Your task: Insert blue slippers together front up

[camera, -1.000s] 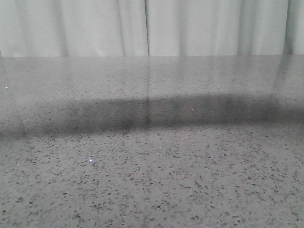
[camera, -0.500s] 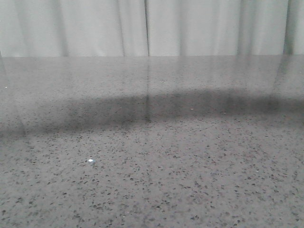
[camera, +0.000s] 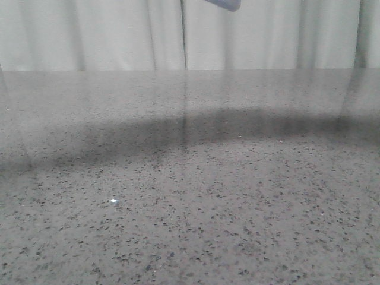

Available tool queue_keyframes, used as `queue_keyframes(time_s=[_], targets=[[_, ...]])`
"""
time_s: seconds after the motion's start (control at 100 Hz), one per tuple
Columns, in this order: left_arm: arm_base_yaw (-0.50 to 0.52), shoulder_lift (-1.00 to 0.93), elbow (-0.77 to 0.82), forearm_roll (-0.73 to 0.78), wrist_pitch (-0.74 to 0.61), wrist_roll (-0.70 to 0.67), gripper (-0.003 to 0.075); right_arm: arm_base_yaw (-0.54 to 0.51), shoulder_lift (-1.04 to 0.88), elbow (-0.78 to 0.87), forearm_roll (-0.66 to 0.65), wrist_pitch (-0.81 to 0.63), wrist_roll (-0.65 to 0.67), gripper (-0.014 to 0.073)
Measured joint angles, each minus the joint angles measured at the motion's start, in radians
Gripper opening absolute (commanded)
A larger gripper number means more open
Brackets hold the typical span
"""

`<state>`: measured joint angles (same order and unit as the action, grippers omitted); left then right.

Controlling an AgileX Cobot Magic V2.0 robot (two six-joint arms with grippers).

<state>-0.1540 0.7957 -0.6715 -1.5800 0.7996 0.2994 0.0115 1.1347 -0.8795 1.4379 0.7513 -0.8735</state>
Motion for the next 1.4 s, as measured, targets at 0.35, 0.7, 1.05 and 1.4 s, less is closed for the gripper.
queue_keyframes(time_s=[0.35, 0.7, 1.05, 1.4], targets=[[-0.058, 0.042, -0.002, -0.019, -0.02, 0.028, 0.0027, -0.006, 0.008, 0.0, 0.038, 0.052, -0.1, -0.0107], [-0.08, 0.084, -0.002, -0.026, -0.04, 0.096, 0.0027, -0.013, 0.009, 0.0, 0.038, 0.065, -0.128, -0.0105], [-0.088, 0.093, -0.002, 0.002, -0.087, 0.104, 0.0026, -0.007, 0.009, 0.0, 0.019, 0.051, -0.129, 0.0468], [-0.094, 0.147, -0.002, 0.049, -0.109, 0.1, 0.0026, -0.002, -0.091, 0.0, 0.054, -0.054, -0.129, 0.0622]])
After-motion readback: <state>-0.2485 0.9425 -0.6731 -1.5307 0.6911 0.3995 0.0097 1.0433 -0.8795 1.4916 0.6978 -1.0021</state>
